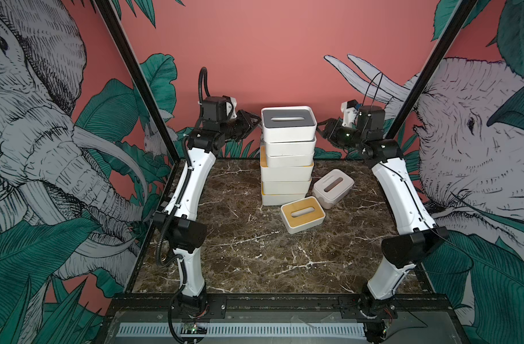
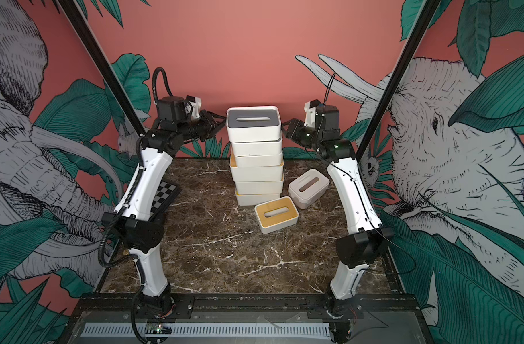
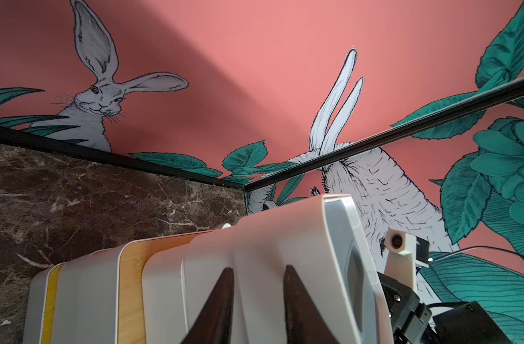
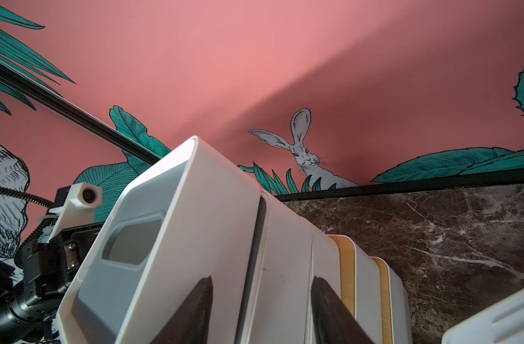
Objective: Stack the tissue boxes
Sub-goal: Place the tissue box at the tissue box.
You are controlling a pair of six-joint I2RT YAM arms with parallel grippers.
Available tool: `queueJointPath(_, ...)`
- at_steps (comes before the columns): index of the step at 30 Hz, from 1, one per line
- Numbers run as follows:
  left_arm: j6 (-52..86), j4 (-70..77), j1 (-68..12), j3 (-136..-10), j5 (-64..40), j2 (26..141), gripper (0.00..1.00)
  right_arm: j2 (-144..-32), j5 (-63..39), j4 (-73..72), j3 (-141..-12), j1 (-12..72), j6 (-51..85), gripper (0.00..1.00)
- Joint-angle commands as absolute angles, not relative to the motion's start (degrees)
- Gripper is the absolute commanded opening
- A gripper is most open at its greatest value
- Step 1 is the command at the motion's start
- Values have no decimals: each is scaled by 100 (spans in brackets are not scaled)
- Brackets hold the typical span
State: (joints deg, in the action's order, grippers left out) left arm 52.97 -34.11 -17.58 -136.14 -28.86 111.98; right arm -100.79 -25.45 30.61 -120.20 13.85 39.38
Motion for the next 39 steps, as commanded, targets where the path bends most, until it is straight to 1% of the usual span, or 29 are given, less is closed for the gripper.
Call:
queueJointPath(1,5341,-3208,-1845,-13884,-3040,11162,32,-9739,-2619,2860,-12002,1418,3883,53)
queueJointPath(8,5368,-3199,-1924,-14027,-3085,11273,32,-9525,-2468,2751,-11762,1415,3902,55)
queueJointPath(17,5396,-3199,-1969,-13992,-3067,11277,33,-9639,-2468,2812,-11830,1404,3946,56)
queueJointPath(26,5305,-3144,-1993,-13547,-2964,11003,33,-9716,-2449,2913,-11988,1275,3973,58)
queueJointPath(29,5258,-3172,-1906,-13535,-2935,10894,34,-9667,-2415,3089,-12123,1186,3912,62)
queueJointPath(31,5202,-3232,-1807,-13536,-2897,10782,36,-9559,-2364,3197,-12139,1108,3834,67)
queueJointPath(35,4979,-3373,-1569,-13300,-2846,10382,43,-9270,-2325,3643,-12105,923,3649,80)
queueJointPath(37,4819,-3390,-1488,-12969,-2882,10052,53,-8999,-2312,3873,-11911,848,3531,87)
queueJointPath(38,4635,-3444,-1477,-12748,-2866,9836,63,-8792,-2245,3975,-11701,817,3481,92)
queueJointPath(39,4400,-3513,-1480,-12483,-2835,9594,74,-8568,-2177,4052,-11426,787,3441,96)
